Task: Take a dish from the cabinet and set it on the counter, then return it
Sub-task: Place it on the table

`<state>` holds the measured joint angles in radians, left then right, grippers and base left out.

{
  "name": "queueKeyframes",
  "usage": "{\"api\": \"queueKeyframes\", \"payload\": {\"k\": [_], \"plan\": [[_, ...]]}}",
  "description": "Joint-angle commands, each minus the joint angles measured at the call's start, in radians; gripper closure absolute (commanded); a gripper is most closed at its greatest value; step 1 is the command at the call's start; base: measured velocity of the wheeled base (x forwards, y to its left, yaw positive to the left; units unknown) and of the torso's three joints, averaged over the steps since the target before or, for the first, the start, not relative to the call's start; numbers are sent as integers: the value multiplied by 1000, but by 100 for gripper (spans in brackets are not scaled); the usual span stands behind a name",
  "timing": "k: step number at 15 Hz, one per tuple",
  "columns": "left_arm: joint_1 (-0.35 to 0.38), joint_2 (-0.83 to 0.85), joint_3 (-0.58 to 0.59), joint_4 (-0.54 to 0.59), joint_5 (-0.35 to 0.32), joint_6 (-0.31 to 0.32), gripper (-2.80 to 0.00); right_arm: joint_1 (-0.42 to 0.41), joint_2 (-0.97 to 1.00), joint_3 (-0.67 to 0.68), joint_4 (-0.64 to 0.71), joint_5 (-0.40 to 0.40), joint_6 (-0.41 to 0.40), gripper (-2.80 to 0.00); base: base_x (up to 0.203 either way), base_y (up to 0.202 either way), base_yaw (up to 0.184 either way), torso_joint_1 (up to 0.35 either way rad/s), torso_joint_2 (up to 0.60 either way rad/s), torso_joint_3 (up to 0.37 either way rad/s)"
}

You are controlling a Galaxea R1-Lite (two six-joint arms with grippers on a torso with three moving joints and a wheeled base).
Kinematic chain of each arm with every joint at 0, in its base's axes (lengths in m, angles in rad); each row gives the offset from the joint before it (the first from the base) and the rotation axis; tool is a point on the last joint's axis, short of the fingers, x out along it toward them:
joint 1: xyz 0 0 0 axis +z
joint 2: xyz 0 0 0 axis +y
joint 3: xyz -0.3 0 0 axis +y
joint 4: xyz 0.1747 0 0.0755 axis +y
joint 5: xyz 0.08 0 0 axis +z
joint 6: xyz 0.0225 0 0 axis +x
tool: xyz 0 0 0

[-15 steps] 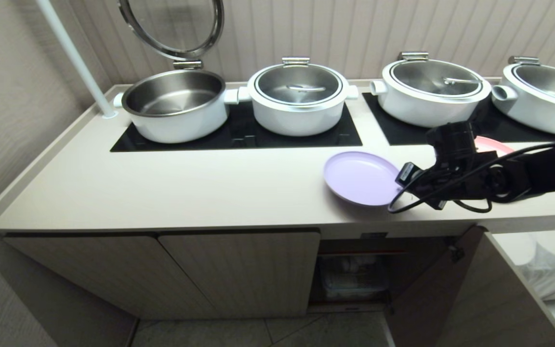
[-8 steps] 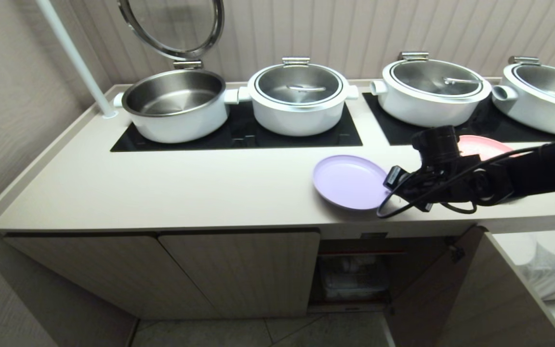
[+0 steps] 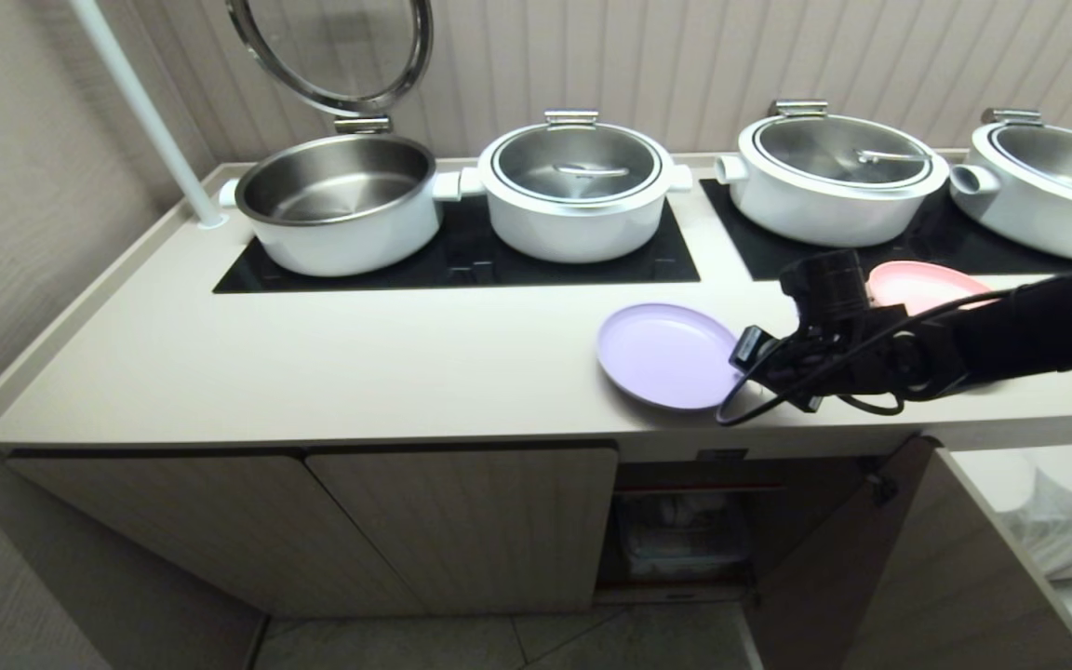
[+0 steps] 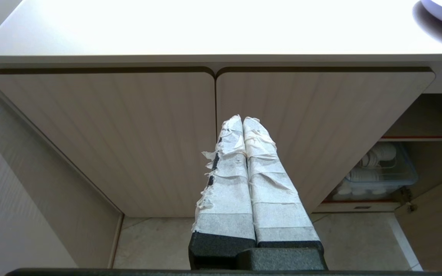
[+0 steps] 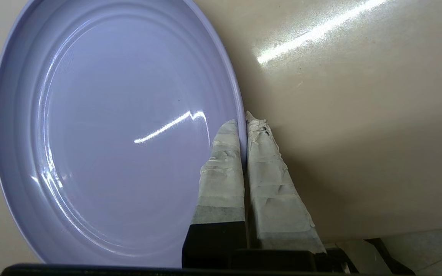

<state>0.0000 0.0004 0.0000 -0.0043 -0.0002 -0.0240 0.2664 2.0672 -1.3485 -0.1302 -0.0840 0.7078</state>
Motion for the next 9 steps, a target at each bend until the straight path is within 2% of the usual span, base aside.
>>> {"api": "queueKeyframes", "payload": {"k": [1,9], "plan": [[0,0,0,0,0,-1,0,1,5,0,-2,0,4,0,0,0,0,0,0,0],[0,0,0,0,0,-1,0,1,3,-14,6,0,4,0,0,0,0,0,0,0]]}}
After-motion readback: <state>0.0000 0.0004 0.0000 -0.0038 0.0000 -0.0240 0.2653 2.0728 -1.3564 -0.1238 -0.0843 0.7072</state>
